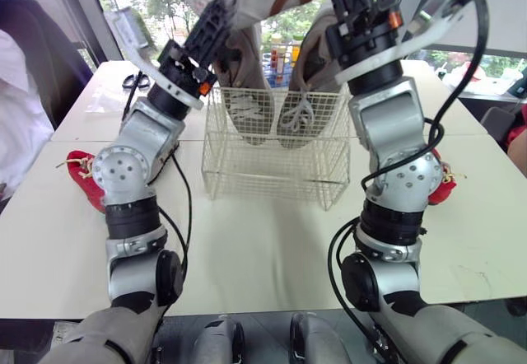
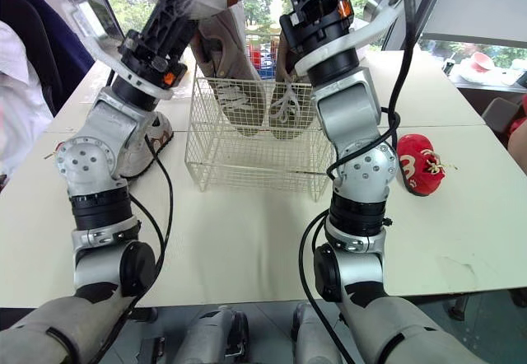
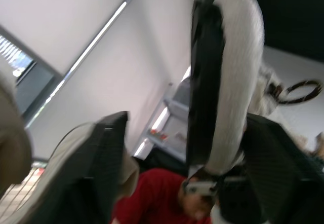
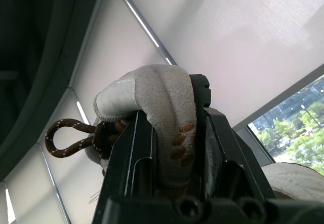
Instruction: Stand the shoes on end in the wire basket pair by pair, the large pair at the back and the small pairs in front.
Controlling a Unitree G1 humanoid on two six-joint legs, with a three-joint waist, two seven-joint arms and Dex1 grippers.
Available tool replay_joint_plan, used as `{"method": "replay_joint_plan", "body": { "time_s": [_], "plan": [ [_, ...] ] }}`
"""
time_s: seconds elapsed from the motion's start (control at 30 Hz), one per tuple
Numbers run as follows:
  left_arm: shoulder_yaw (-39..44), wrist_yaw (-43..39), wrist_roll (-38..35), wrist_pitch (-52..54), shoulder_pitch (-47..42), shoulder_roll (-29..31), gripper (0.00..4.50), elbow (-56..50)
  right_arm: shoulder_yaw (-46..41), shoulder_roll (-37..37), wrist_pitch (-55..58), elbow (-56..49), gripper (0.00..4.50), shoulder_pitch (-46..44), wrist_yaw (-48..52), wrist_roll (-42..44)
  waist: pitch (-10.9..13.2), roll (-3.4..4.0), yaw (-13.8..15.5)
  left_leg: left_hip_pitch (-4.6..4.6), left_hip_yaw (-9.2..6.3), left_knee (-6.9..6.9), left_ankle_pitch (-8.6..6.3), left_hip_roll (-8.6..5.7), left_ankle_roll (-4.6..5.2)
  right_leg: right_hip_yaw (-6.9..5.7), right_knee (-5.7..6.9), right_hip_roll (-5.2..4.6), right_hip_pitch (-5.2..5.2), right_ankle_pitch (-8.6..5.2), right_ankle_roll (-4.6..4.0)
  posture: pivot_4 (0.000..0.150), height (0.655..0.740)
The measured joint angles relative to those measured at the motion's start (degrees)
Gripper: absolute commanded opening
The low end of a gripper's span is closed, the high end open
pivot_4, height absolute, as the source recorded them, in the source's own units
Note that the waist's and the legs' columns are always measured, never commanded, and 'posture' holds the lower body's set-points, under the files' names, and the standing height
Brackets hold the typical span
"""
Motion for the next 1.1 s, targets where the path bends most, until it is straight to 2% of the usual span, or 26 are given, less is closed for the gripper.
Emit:
{"method": "replay_joint_plan", "body": {
  "time_s": [0.1,0.17,0.37,0.47,0.57,0.77,0.93,1.1],
  "plan": [
    [-1.7,2.3,0.7,1.4,2.8,1.5,4.48,-4.2,-1.0,-0.8,0.2,0.0,0.62,-1.6,0.3,1.6,0.0,0.02,0.0,0.00,0.00,0.00,-0.01,0.00,0.01,0.01,-0.01,-0.02,0.00,0.00,0.00,0.150,0.7400],
    [-3.4,4.8,2.2,2.8,5.8,3.5,4.48,-8.1,-1.7,-4.7,1.0,0.8,0.62,-4.0,2.1,2.8,0.0,0.02,0.0,0.00,0.00,0.00,-0.02,0.00,0.03,0.00,-0.02,-0.02,0.00,0.00,0.00,0.150,0.7400],
    [-3.9,14.2,2.6,4.9,15.3,7.3,4.48,-20.8,-7.2,-27.3,6.4,9.0,0.62,-6.0,16.1,2.1,0.0,0.04,0.2,-0.02,0.05,-0.01,-0.23,-0.05,0.35,0.02,-0.21,-0.12,0.04,-0.01,-0.03,0.150,0.7400],
    [-4.2,18.2,2.6,5.3,20.4,9.2,4.48,-25.9,-4.8,-41.3,9.8,14.0,0.62,-5.7,30.1,-3.5,0.0,0.05,0.2,-0.01,0.08,-0.14,-0.24,-0.04,0.36,0.03,-0.24,-0.11,-0.02,-0.03,-0.05,0.150,0.7400],
    [-3.9,18.9,3.5,5.4,24.3,13.3,4.48,-27.7,-1.6,-48.7,9.7,18.6,0.62,-5.8,42.2,-10.4,0.0,0.06,-0.2,0.08,0.13,-0.27,-0.21,0.01,0.31,0.03,-0.25,-0.07,-0.05,-0.10,-0.18,0.150,0.7400],
    [-3.7,15.2,3.2,5.8,32.3,18.7,4.48,-29.9,10.1,-50.7,2.1,24.9,0.62,-6.2,59.9,-26.0,0.0,0.08,0.2,0.07,0.16,-0.41,-0.10,0.00,0.12,0.05,-0.29,-0.08,-0.15,-0.11,-0.20,0.150,0.7400],
    [-3.5,14.5,2.0,5.7,33.5,20.1,4.48,-30.7,15.5,-48.8,-5.9,29.8,0.62,-6.9,67.1,-36.0,0.0,0.08,0.8,-0.02,0.16,-0.48,0.11,-0.02,-0.23,0.02,-0.81,-0.07,-0.02,-0.02,-0.25,0.150,0.7400],
    [-3.5,14.5,1.5,5.5,33.4,20.7,4.48,-30.9,19.0,-45.1,-14.8,39.3,0.62,-7.1,71.1,-44.8,0.1,0.07,1.0,-0.02,0.23,-0.59,0.12,-0.04,-0.25,0.01,-0.94,-0.08,-0.01,0.05,-0.19,0.150,0.7400]
  ]
}}
